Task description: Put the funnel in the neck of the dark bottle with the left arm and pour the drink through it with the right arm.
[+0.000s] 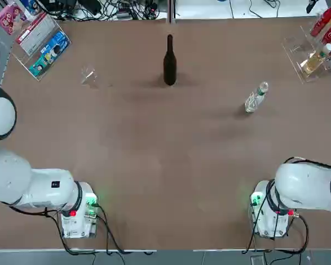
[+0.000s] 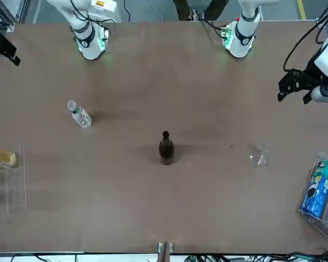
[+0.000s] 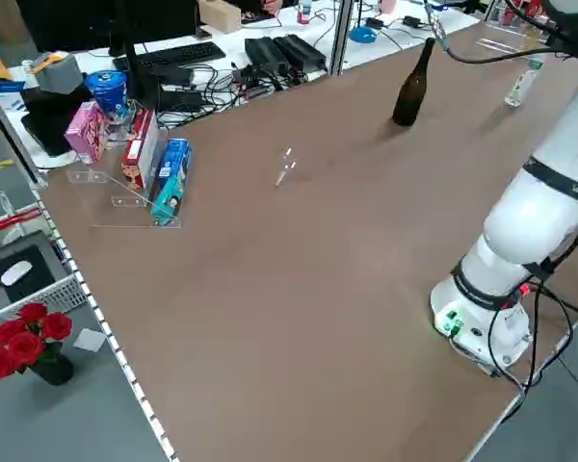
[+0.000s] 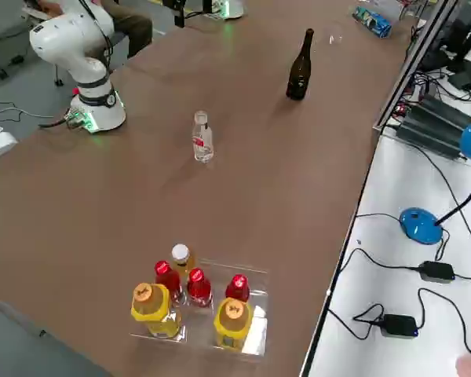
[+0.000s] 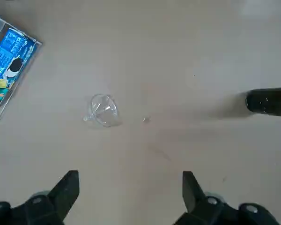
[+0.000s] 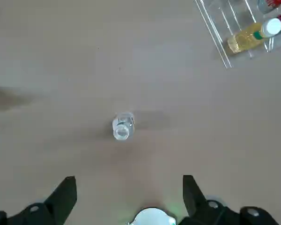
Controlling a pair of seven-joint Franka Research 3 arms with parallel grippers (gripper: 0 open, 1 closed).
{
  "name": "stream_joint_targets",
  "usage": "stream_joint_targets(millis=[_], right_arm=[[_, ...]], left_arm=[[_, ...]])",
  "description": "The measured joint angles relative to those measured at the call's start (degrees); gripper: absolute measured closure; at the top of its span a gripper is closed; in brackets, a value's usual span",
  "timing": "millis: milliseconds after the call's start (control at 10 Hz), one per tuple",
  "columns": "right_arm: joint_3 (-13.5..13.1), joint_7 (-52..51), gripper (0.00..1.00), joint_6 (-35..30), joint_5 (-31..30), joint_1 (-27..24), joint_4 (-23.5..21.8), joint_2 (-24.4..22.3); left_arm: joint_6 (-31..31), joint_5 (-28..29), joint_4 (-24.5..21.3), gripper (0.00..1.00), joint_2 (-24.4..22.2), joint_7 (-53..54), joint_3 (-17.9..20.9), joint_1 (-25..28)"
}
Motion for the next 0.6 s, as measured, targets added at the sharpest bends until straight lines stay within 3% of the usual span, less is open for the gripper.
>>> stream_joint_targets(millis=[400,600], right_arm=[[-0.4,-0.4,0.0,0.0,0.2,0.1,-0.2,0.0],[-2.6,-6.9,0.0,2.2,0.3,0.1,-1.8,0.0]], left_arm=[[0.0,0.0,0.0,0.03,0.0,0.0,0.1,0.1],[0.0,2.2,-0.6,0.02,0.8,0.0,0.5,0.3]])
